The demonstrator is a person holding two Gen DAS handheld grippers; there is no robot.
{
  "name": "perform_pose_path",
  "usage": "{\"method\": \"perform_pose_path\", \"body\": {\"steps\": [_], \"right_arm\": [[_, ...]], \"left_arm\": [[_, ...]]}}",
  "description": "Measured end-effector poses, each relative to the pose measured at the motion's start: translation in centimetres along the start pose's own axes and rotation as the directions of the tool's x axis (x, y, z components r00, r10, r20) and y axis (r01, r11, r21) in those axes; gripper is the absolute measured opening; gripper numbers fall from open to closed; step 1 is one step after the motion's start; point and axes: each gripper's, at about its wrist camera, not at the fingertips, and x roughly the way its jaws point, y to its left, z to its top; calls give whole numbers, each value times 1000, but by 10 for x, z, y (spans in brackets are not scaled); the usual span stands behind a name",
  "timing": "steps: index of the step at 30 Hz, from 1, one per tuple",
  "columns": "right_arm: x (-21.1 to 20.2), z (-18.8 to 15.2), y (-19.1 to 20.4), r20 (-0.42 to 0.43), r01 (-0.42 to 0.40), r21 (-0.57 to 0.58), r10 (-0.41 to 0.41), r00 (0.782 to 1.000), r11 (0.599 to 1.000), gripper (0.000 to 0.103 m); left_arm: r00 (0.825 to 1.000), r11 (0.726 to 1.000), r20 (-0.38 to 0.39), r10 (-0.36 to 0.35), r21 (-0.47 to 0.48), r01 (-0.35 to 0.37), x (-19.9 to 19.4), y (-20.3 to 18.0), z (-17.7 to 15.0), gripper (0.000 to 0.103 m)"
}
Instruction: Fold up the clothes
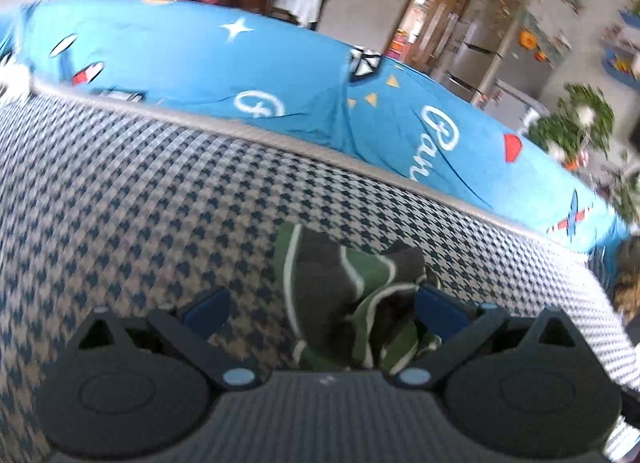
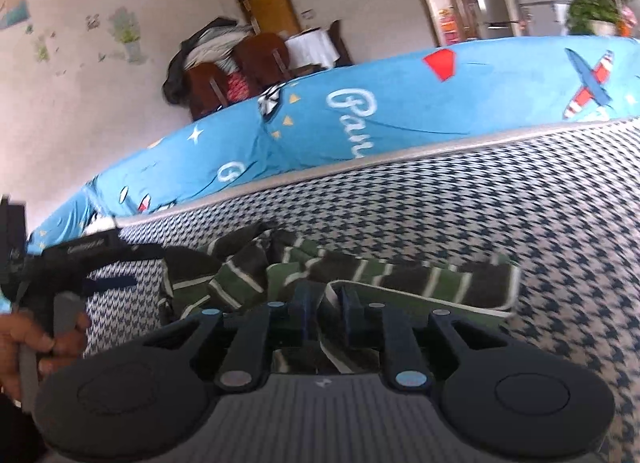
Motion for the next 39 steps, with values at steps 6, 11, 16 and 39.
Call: {"method": "perform_pose_path", "body": {"steps": [6,11,16,39], "right_arm": [[22,11,13,-19,-56,-80,55,998,995,26],[24,27,11,31,-95,-92,99,995,991,48],[16,35,-3,69,-81,-59,85,994,995,69],[134,27,56,-187,-226,-210,187,964,951,69]], "left_arm": [[998,995,-43,-46,92,50,22,-8,11,103],[993,991,-87,-74,108,83,38,-9,13,103],[993,986,-80,-92,133,102,46,-13,16,103],[986,997,-167,-4,78,18,73,-2,13,92]]}}
